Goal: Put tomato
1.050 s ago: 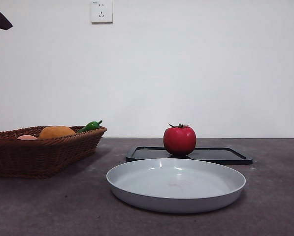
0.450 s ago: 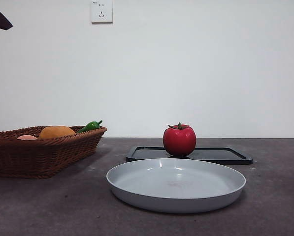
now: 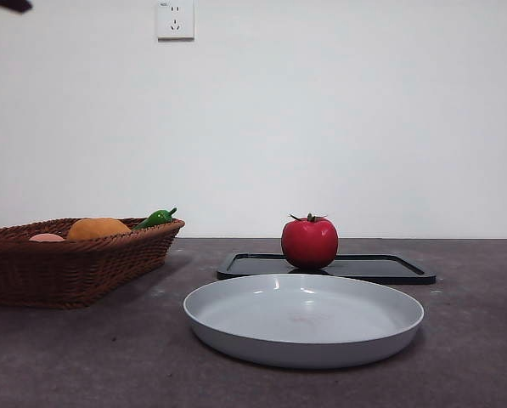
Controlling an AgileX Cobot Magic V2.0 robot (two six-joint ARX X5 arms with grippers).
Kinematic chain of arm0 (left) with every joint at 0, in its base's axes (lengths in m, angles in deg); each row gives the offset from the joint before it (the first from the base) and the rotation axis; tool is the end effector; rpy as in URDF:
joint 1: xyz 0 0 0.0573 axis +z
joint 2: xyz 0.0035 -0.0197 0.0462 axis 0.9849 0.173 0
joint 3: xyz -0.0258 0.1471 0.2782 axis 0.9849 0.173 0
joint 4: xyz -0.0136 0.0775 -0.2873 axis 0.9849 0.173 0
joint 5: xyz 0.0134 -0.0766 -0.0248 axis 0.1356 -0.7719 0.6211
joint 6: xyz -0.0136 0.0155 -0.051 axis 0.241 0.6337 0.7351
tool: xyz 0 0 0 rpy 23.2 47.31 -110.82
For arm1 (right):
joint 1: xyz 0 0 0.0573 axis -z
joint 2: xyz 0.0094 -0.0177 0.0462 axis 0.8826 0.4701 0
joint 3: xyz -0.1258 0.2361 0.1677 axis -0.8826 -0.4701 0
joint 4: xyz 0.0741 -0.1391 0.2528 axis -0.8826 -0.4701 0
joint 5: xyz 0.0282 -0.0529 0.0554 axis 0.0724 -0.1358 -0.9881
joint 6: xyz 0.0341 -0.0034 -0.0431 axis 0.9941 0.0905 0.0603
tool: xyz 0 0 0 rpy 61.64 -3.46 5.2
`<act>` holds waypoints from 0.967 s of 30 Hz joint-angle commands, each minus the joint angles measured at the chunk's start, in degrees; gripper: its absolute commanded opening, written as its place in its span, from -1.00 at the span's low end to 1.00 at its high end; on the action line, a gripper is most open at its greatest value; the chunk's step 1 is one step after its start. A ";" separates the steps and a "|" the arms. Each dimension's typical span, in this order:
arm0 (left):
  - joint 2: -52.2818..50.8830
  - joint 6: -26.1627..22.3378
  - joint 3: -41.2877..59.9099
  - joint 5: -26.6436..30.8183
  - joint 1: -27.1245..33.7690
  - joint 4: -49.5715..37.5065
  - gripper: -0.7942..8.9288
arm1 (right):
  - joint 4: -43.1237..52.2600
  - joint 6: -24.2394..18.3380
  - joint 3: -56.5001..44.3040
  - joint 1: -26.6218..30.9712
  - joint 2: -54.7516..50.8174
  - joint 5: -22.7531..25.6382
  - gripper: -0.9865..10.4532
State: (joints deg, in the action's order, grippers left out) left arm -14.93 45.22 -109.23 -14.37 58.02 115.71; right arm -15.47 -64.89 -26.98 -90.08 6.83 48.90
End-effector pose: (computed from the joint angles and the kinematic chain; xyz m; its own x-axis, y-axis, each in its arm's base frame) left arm 0.1362 -0.0740 0.3663 0.3430 -0.7523 -0.5625 0.7108 0.5994 -0.3682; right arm 0.1013 0.0650 0.3611 0.4927 0.6140 -0.6167 -0.6046 0.7512 0.2649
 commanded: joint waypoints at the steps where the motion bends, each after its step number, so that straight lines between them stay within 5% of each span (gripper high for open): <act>1: 0.31 -0.72 -0.98 -0.28 -0.22 -0.63 -0.82 | 0.68 0.37 0.52 -0.42 0.28 -0.17 -0.81; 29: -0.31 -1.92 -0.98 0.37 -0.09 -0.96 -0.82 | 0.74 0.44 0.52 -0.42 0.28 0.00 -0.81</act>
State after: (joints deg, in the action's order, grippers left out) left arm -15.10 44.89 -109.23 -14.11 58.08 115.60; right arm -15.32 -64.87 -26.98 -90.08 6.83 48.92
